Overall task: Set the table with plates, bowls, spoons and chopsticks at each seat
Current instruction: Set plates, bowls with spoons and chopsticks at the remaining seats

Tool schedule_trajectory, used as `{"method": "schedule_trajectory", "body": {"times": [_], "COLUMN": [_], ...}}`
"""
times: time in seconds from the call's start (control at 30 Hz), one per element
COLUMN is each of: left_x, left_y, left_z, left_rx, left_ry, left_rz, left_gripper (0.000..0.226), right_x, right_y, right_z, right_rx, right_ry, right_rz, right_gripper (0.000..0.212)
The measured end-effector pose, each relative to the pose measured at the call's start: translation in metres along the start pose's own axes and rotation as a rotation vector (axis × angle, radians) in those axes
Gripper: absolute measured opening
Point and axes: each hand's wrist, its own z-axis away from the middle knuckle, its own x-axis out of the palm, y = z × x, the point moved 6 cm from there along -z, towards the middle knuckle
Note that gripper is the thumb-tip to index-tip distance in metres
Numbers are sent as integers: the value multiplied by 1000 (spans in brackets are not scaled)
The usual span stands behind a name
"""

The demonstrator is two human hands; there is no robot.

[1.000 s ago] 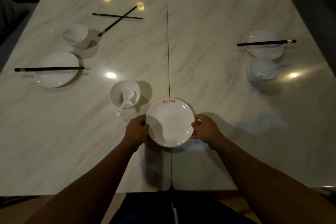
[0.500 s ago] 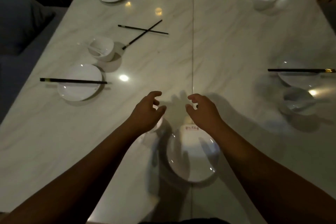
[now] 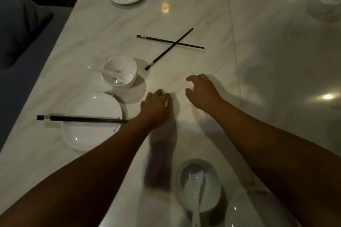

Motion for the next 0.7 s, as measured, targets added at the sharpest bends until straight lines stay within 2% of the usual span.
{"method": "schedule_trajectory", "body": {"times": [0.07,0.17,0.3,0.43,0.53,0.7], "left_x": [11,25,35,34,34,33], "left_y": [-5,-6,-7,-8,-6,-3], "left_z": [-18,-30,-37,-37,-36,-35], "left_rx": [-1,-40,-66,-57,-61,-49], "left_ry": [-62,-130,-191,-212,-218,-220], "left_rz": [-92,-102,-118,-115,-115,-106], "left_gripper": [60,74,76,77,77,76], "right_x": [4,5,4,7,11,2], "right_y": [-9,-23,-33,-39,-41,-40], "right_z": [-34,-79,-132,-166,-176,-166], "right_rx": [-8,-51,-54,-53,-105,-219], "right_ry": [12,31,99,28,22,239], "right_rz": [67,235,420,547,645,704], "right_gripper": [50,56,65,74,66,31]}}
